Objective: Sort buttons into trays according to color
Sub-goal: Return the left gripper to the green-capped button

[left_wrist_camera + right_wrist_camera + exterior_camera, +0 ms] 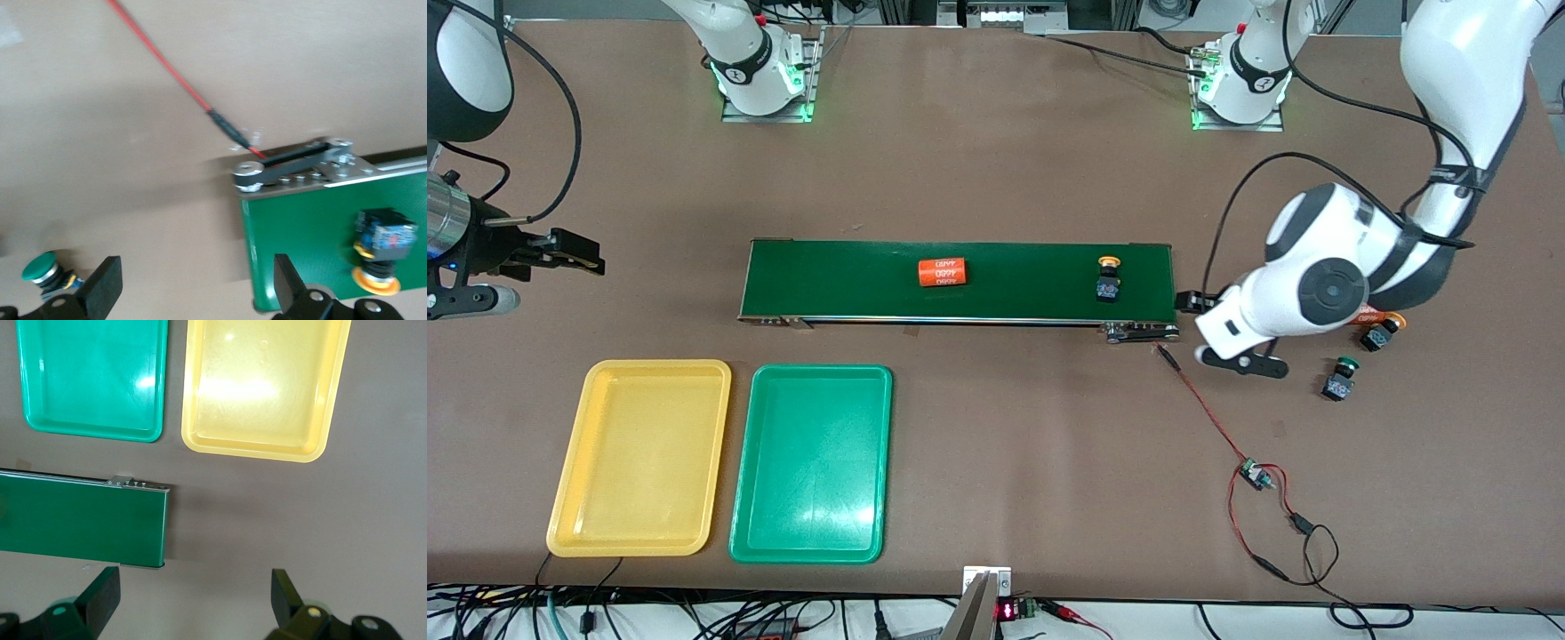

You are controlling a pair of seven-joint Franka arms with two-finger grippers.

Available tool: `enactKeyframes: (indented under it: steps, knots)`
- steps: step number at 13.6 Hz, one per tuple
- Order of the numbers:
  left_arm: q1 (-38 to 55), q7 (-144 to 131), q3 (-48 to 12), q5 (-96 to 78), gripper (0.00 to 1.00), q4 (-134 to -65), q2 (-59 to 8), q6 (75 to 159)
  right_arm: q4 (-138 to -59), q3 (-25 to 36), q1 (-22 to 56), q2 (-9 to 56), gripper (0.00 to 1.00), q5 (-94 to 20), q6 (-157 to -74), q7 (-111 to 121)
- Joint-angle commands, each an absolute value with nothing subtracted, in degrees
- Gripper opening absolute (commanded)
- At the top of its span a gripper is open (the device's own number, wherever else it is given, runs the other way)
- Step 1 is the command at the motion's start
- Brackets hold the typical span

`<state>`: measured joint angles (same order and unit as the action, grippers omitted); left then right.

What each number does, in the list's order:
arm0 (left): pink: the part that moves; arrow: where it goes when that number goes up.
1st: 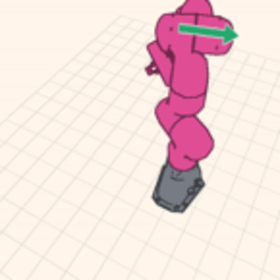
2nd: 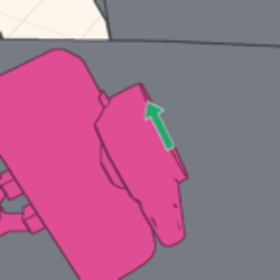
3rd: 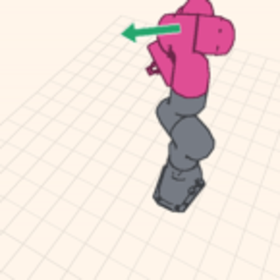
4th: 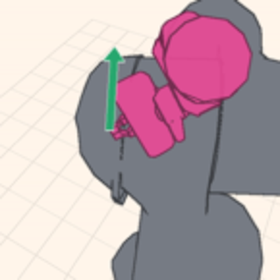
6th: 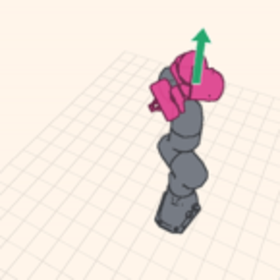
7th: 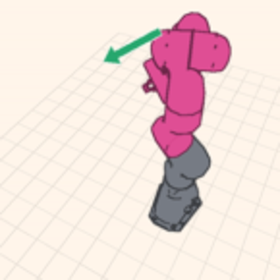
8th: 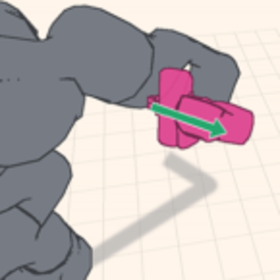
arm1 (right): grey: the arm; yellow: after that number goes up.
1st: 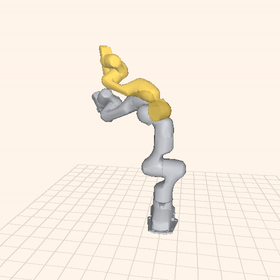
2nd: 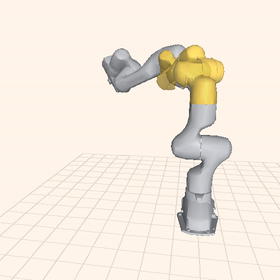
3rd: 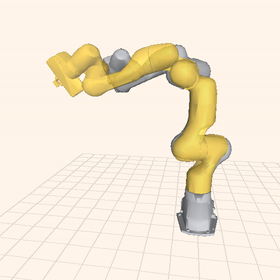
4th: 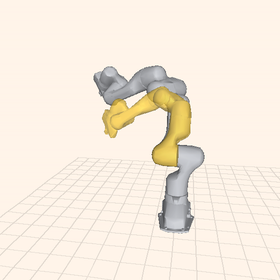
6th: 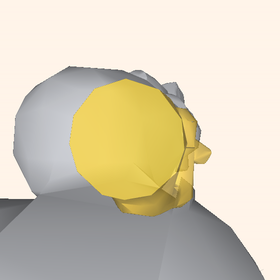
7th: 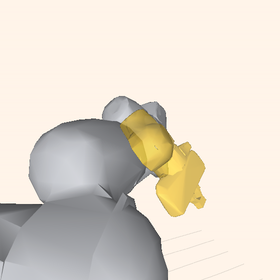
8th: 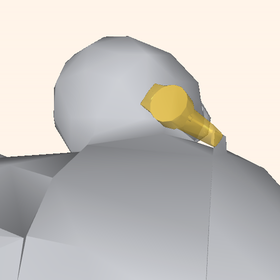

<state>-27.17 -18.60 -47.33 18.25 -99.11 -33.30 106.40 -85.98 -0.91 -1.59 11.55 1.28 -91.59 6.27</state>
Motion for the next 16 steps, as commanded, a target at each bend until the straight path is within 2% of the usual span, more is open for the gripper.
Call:
enactKeyframes:
  steps: [1,6,16]
  knots:
    - [-31.19,-17.32,-47.99,20.04,1.00,-99.49,-33.40,105.29,-84.99,-1.14,-2.02,11.95,1.00,1.41,-90.88,7.21]
    - [-33.74,-15.73,-44.30,19.95,1.00,-99.84,-33.66,105.38,-84.99,-1.14,-2.02,11.95,1.00,1.41,-90.79,7.03]
    - [-46.58,-9.76,-44.91,20.13,1.00,-110.55,-32.61,110.56,-84.99,-1.06,-2.02,11.52,1.00,1.14,-90.36,7.99]
